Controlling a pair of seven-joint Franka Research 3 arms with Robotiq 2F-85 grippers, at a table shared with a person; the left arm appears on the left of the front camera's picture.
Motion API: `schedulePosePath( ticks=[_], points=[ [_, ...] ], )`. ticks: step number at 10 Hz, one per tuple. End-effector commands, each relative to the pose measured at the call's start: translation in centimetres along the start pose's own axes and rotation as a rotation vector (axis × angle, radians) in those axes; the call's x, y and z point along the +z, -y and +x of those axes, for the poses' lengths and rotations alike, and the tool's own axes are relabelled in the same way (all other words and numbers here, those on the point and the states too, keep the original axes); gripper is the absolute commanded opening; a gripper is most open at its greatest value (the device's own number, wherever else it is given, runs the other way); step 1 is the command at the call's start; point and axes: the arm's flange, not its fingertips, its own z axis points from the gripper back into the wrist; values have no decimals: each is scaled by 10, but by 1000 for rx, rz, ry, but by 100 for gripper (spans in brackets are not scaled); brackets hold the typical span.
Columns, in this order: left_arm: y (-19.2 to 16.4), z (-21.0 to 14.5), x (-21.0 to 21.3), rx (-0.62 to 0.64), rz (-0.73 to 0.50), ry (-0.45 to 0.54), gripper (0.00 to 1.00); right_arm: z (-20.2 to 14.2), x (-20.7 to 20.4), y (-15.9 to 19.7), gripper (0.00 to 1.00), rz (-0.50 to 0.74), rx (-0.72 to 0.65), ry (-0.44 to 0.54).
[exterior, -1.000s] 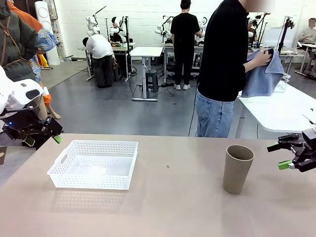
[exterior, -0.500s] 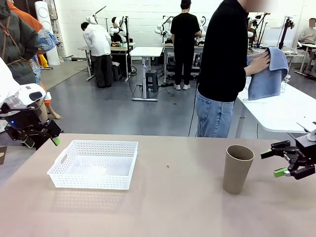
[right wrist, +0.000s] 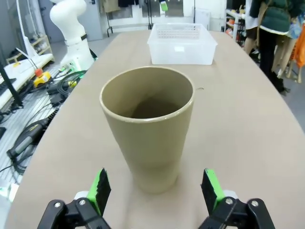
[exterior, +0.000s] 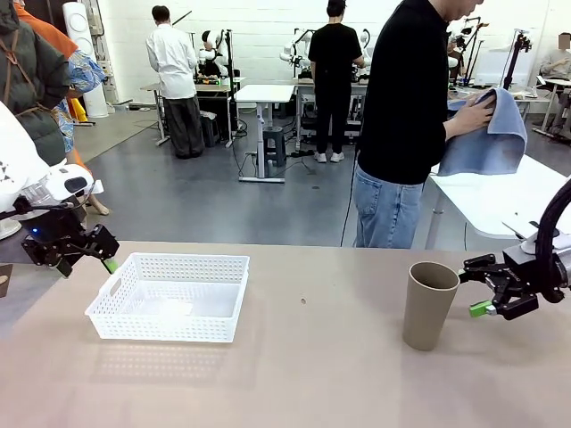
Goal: Clean and organize the cups into the basket.
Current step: Pick up the Organizing basket and move it to the center of the table, then pick up the Reusable plastic cup from the right side of the table and place it inside the Organizing basket.
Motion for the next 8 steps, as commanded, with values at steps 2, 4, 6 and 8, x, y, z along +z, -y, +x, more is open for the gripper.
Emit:
schedulePosePath(
  ticks=[2, 4, 6, 8],
  points=[
    [0, 0, 0, 0, 0, 0, 100, 7, -20, 6, 100, 66, -28, -6],
    [0, 0, 0, 0, 0, 0, 100, 9, -31, 1, 100, 101, -31, -30],
    [0, 0, 0, 0, 0, 0, 100, 9, -28, -3, 100, 38, -78, -48],
    [0, 0, 0, 0, 0, 0, 100, 9, -31, 2, 100, 85, -13, -11]
  ],
)
